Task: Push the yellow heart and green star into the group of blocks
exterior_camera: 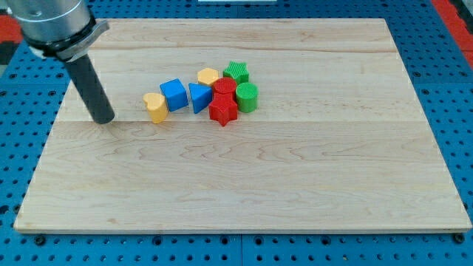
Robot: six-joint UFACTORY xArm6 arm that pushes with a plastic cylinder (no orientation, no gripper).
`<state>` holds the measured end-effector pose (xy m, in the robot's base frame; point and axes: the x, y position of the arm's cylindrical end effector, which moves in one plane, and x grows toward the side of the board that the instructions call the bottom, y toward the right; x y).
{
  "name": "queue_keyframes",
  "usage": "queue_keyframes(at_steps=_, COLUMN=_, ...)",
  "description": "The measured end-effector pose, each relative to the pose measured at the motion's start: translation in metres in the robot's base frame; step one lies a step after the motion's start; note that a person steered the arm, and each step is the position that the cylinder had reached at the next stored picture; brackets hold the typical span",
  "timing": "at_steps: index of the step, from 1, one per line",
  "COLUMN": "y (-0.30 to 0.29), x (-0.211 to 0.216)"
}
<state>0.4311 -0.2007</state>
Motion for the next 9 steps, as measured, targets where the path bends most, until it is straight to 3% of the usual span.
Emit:
queue_keyframes(at_steps=3, y=0.118, x=0.000)
queue_keyframes(at_steps=4, y=0.073, x=0.004)
queue_keyframes(at_steps=5, y=0.080, x=0.051)
queue_keyframes(at_steps=6, y=0.166, x=0.077)
queue_keyframes(at_steps=7, y=0.237, x=0.068)
queue_keyframes(at_steps=9, y=0.258, x=0.006)
